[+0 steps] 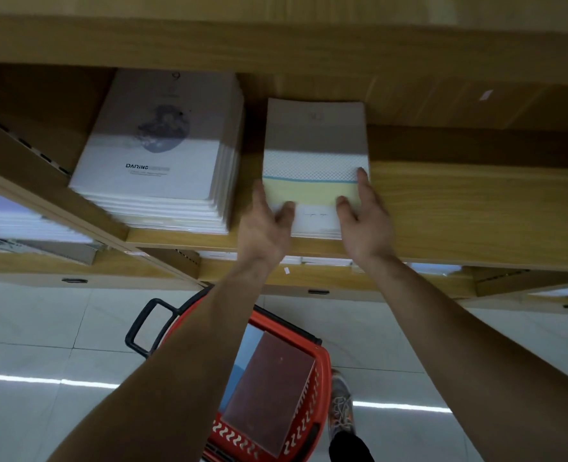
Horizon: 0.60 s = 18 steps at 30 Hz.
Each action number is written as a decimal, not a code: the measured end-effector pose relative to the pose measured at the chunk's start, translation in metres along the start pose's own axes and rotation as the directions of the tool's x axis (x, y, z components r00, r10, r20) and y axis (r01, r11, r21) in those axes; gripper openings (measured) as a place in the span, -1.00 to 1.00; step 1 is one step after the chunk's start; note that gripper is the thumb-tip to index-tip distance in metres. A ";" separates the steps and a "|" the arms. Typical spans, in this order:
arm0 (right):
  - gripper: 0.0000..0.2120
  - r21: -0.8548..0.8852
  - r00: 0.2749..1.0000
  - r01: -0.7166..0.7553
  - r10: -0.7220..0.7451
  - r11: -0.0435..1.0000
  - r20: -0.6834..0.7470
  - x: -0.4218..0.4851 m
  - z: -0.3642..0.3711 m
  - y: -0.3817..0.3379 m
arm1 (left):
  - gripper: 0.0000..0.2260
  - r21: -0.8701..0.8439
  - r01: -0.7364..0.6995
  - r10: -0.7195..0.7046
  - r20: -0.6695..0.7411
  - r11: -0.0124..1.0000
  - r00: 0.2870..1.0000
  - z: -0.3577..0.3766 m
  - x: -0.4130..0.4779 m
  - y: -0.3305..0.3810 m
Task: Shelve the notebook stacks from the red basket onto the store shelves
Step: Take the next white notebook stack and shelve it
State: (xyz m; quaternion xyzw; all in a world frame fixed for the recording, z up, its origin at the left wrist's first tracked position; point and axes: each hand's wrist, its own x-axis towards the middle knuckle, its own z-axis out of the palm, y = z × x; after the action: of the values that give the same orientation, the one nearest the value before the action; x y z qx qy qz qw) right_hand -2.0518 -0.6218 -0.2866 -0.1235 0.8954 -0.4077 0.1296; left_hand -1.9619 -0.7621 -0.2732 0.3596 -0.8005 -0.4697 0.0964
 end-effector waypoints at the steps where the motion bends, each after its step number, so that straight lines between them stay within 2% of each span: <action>1: -0.41 -0.013 1.000 0.000 -0.001 1.000 -0.011 0.001 0.001 0.000 | -0.56 0.014 0.006 -0.006 0.005 1.000 1.000 0.000 0.004 0.002; 8: -0.40 -0.020 1.000 0.002 -0.003 1.000 -0.031 0.003 0.002 -0.001 | -0.53 -0.010 0.010 -0.010 0.035 1.000 0.999 -0.003 0.007 0.002; 18: -0.40 0.007 1.000 0.001 -0.001 1.000 -0.026 -0.006 0.019 -0.007 | -0.59 -0.059 0.013 -0.013 -0.014 0.998 1.000 -0.014 0.012 -0.008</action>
State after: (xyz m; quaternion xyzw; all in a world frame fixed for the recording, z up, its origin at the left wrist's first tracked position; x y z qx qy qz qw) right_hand -2.0387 -0.6378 -0.2925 -0.1183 0.8955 -0.4123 0.1184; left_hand -1.9595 -0.7821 -0.2742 0.3651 -0.7833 -0.4911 0.1096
